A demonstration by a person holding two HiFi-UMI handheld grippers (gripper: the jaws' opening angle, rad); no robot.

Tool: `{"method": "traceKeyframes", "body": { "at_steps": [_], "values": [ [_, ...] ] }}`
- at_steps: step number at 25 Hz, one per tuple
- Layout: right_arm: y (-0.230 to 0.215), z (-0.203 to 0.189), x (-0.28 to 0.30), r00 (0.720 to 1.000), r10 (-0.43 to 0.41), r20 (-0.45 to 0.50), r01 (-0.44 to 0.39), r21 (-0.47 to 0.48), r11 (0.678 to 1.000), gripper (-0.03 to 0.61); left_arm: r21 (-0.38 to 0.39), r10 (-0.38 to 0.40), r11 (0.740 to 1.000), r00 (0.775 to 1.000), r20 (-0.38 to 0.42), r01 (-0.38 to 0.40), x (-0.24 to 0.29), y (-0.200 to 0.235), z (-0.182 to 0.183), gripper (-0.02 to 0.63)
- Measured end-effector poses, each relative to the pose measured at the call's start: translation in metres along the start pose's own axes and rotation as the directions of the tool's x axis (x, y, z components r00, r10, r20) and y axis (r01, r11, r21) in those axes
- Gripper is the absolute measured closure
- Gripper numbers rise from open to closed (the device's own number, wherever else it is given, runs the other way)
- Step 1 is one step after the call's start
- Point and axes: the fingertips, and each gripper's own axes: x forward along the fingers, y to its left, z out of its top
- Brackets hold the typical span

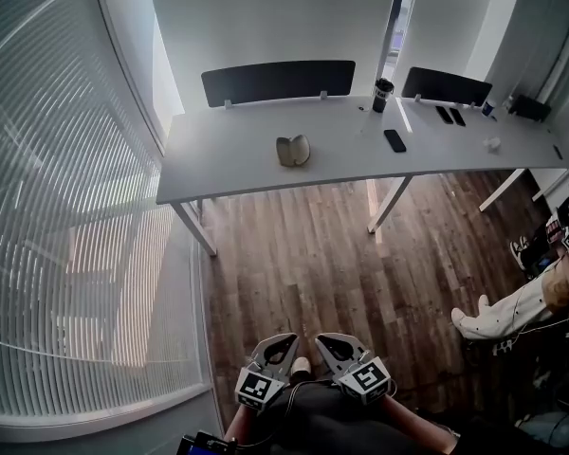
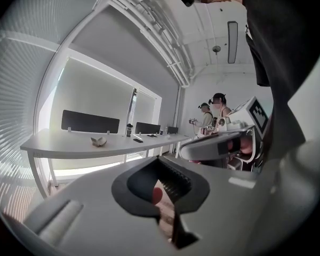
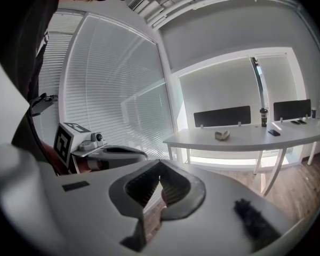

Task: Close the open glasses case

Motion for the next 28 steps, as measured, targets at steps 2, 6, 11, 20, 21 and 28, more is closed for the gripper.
{"method": "traceKeyframes", "body": {
  "at_steps": [2,6,11,20,21,28],
  "values": [
    [0.001,0.0,0.0,1.0,0.003,0.0,-0.003,0.001,1.0,0.574,0.034,-0.005,0.999,1.0,-0.017,0.006,0.0,-0.004,-0.003,0.607],
    [0.005,0.0,-0.001,1.0,0.009,0.0,-0.009,-0.003,1.0,0.574,-0.012,-0.006,1.0,1.0,-0.023,0.006,-0.004,-0.01,0.005,0.607],
    [0.002,0.001,-0.003,1.0,-0.014,-0.004,0.014,0.0,1.0,0.574,0.008,0.017,1.0,1.0,-0.019,-0.017,-0.008,0.001,0.0,0.607],
    [-0.014,0.021,-0.006,0.994,-0.111,-0.016,0.111,-0.006,0.994,0.574,-0.037,-0.023,0.999,1.0,-0.017,0.022,-0.001,0.001,0.003,0.607],
    [-0.018,0.018,-0.009,0.992,-0.124,-0.028,0.124,0.001,0.992,0.574,-0.042,-0.03,0.999,0.999,-0.015,0.03,0.002,0.001,0.001,0.607],
    [-0.053,0.01,-0.011,0.985,-0.17,-0.021,0.171,0.025,0.985,0.574,-0.024,-0.077,0.997,0.997,-0.018,0.077,0.033,0.003,0.004,0.607]
  ]
}}
